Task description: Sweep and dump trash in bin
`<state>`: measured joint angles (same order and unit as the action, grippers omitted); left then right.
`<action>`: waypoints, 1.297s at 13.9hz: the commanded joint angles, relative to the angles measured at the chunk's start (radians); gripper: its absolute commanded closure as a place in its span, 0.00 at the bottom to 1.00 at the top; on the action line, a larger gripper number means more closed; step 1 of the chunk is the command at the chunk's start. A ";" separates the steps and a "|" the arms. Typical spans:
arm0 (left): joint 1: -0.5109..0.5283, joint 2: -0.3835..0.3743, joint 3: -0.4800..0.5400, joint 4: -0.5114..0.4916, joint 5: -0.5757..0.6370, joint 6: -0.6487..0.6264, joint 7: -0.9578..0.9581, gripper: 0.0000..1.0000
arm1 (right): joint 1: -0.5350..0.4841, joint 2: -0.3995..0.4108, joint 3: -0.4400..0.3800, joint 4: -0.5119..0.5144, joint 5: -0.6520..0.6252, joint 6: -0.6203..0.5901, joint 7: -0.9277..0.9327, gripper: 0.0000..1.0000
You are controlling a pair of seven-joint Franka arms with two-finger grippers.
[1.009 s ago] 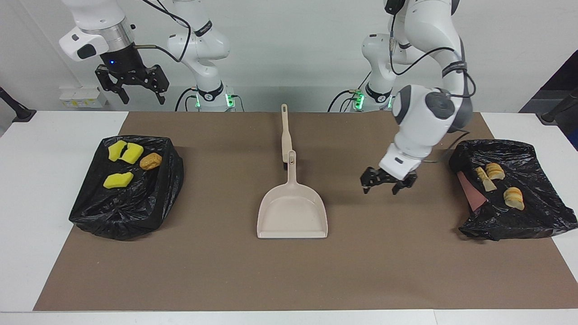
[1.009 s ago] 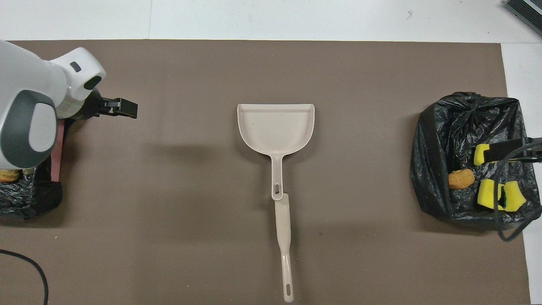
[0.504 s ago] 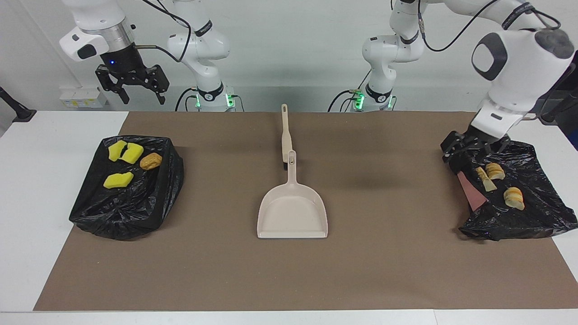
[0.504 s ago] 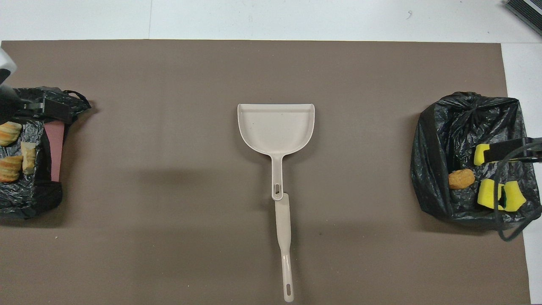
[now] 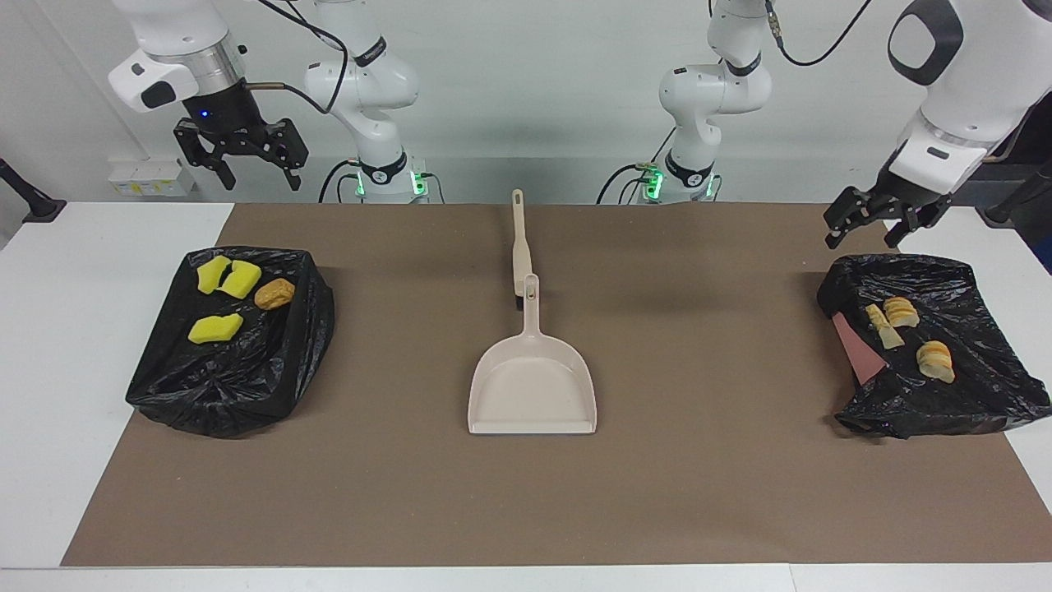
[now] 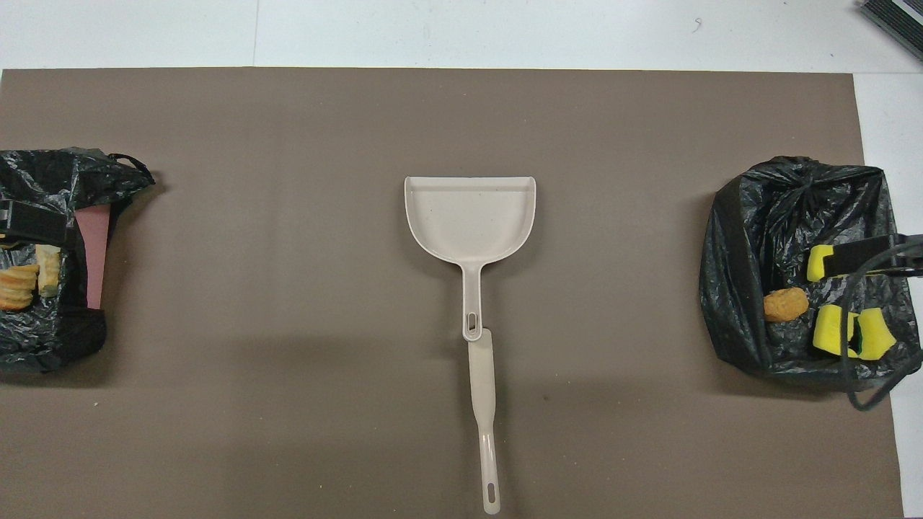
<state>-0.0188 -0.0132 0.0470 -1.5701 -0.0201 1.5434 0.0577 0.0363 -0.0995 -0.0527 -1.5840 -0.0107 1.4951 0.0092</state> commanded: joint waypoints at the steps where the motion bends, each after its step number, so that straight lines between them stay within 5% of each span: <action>1: 0.002 0.004 -0.001 0.064 0.011 -0.086 -0.004 0.00 | -0.006 -0.026 -0.004 -0.033 0.009 0.020 -0.023 0.00; 5: -0.001 -0.051 -0.007 -0.002 0.011 -0.081 0.001 0.00 | -0.006 -0.026 -0.004 -0.033 0.009 0.020 -0.023 0.00; 18: -0.013 -0.053 -0.010 -0.004 0.002 -0.086 -0.006 0.00 | -0.006 -0.026 -0.004 -0.033 0.009 0.020 -0.023 0.00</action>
<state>-0.0214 -0.0413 0.0319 -1.5489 -0.0208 1.4606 0.0573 0.0363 -0.0997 -0.0528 -1.5843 -0.0107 1.4951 0.0092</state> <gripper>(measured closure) 0.000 0.000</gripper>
